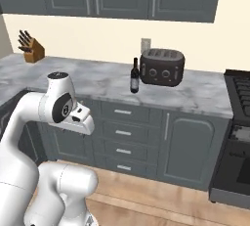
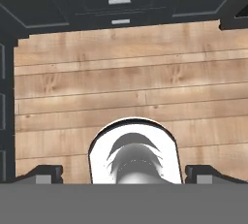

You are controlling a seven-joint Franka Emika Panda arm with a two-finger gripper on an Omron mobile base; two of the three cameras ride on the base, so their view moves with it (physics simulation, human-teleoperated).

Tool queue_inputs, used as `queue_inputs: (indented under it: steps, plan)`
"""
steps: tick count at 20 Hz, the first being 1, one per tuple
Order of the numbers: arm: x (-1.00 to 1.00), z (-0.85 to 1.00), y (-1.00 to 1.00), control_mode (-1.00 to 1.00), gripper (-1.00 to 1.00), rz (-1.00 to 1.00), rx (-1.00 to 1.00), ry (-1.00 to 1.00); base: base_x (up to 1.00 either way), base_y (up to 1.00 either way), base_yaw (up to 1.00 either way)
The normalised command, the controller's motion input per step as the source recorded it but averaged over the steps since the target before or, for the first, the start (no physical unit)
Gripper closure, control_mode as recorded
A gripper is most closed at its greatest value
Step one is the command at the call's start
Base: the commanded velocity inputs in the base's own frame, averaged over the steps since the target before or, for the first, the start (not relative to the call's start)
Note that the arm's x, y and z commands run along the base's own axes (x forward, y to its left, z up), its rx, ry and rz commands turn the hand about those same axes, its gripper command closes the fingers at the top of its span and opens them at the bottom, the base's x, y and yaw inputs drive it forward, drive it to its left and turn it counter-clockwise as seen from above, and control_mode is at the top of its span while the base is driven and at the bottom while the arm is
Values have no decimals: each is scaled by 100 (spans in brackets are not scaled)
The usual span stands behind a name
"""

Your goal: There is a wine glass and glass cup on the dining counter. Place the wine bottle next to the wine glass and the juice bottle next to the glass cup.

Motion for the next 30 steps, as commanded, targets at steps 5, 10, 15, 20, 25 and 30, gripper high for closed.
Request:
queue_inputs:
  steps: [5,10,15,20,25,30]
  plan:
    - [0,0,0,100,-100,0,0,0,86,10,0]
    - [0,0,0,100,-100,0,0,0,86,21,0]
    - [0,0,0,100,-100,0,0,0,72,41,0]
    - [0,0,0,100,-100,0,0,0,41,44,1]
    - [0,0,0,100,-100,0,0,0,63,18,0]
    - [0,0,0,100,-100,0,0,0,44,-1,3]
